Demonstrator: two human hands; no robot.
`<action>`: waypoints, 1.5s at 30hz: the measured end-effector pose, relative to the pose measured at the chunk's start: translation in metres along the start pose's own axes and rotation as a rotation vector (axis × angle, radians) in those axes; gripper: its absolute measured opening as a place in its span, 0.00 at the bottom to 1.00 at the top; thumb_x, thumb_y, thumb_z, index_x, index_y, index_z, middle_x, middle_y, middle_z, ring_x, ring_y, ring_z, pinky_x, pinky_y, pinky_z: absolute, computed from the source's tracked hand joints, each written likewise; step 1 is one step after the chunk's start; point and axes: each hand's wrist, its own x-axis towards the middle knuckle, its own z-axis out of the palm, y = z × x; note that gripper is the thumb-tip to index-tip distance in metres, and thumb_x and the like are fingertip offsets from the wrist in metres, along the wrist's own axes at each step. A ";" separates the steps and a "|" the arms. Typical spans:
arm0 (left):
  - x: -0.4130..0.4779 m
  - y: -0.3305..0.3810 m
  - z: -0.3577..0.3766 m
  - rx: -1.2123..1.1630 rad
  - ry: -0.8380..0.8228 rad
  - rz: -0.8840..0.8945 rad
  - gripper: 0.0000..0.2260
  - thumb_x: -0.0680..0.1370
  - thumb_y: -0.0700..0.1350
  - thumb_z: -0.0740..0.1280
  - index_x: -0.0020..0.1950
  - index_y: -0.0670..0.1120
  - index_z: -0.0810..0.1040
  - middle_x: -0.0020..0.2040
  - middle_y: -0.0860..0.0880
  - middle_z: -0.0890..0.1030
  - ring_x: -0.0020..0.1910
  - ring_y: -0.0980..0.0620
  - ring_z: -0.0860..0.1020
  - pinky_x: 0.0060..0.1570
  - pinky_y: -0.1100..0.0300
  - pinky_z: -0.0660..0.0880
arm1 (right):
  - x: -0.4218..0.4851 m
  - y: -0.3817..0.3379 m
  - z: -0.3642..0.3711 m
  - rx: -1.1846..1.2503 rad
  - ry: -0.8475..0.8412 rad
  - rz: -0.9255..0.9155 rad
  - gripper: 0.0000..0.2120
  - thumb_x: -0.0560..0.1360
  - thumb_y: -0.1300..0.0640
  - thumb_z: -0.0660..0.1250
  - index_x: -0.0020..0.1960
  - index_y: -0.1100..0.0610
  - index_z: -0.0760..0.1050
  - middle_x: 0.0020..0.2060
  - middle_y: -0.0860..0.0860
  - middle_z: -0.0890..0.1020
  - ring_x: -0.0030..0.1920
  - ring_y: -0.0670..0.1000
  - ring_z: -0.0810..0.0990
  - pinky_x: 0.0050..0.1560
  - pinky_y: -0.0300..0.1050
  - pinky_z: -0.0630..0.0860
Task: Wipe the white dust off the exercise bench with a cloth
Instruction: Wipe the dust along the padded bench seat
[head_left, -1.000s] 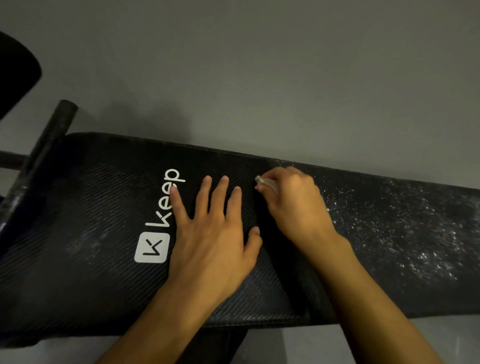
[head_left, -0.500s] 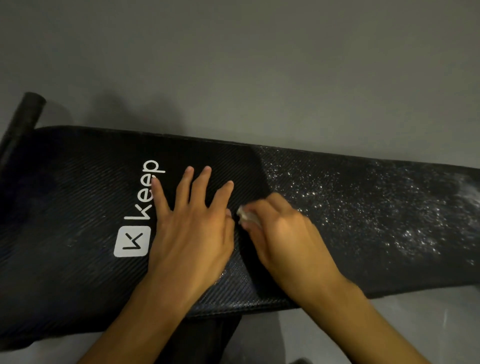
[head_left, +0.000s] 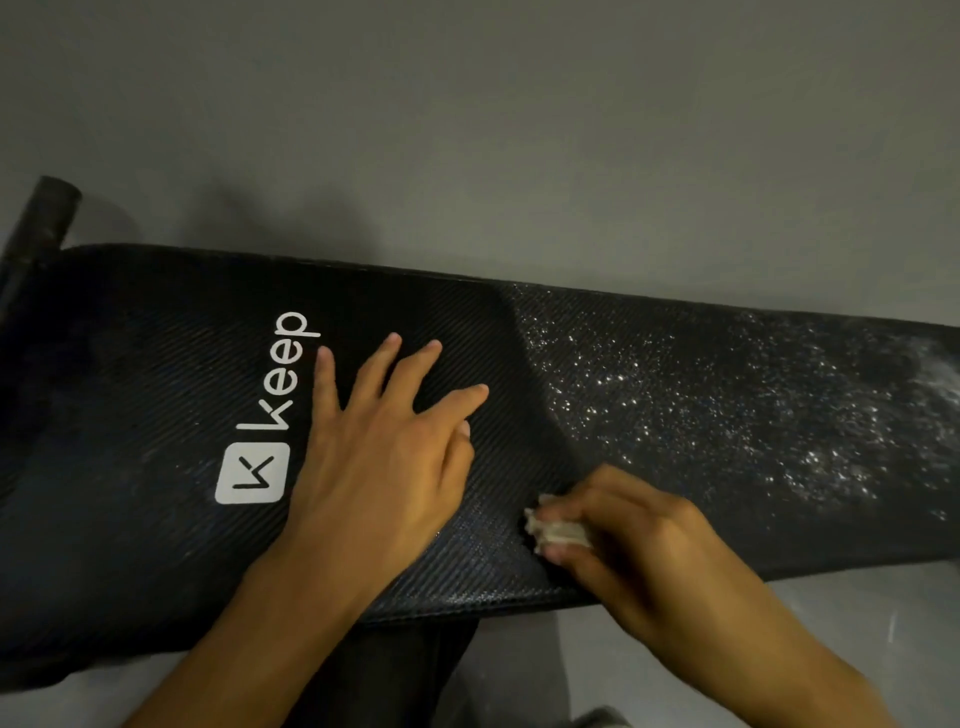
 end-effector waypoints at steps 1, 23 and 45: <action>-0.001 0.002 0.001 0.004 0.004 0.008 0.20 0.81 0.55 0.55 0.69 0.58 0.79 0.75 0.44 0.74 0.78 0.40 0.66 0.75 0.28 0.56 | 0.000 0.004 -0.001 0.011 0.052 0.022 0.10 0.80 0.44 0.63 0.58 0.44 0.78 0.52 0.38 0.77 0.51 0.41 0.81 0.48 0.48 0.80; 0.007 0.033 0.012 0.066 -0.053 0.009 0.24 0.82 0.57 0.51 0.78 0.57 0.69 0.81 0.41 0.64 0.81 0.38 0.58 0.75 0.26 0.50 | -0.013 0.019 -0.010 0.044 0.080 -0.008 0.08 0.77 0.47 0.70 0.55 0.45 0.81 0.48 0.39 0.78 0.48 0.39 0.81 0.45 0.36 0.77; 0.008 0.032 0.010 0.066 -0.076 0.004 0.24 0.82 0.58 0.52 0.78 0.58 0.68 0.81 0.41 0.64 0.81 0.38 0.58 0.75 0.26 0.50 | 0.009 0.024 -0.003 -0.039 0.237 0.085 0.09 0.77 0.49 0.70 0.56 0.49 0.81 0.49 0.40 0.78 0.48 0.40 0.80 0.49 0.36 0.76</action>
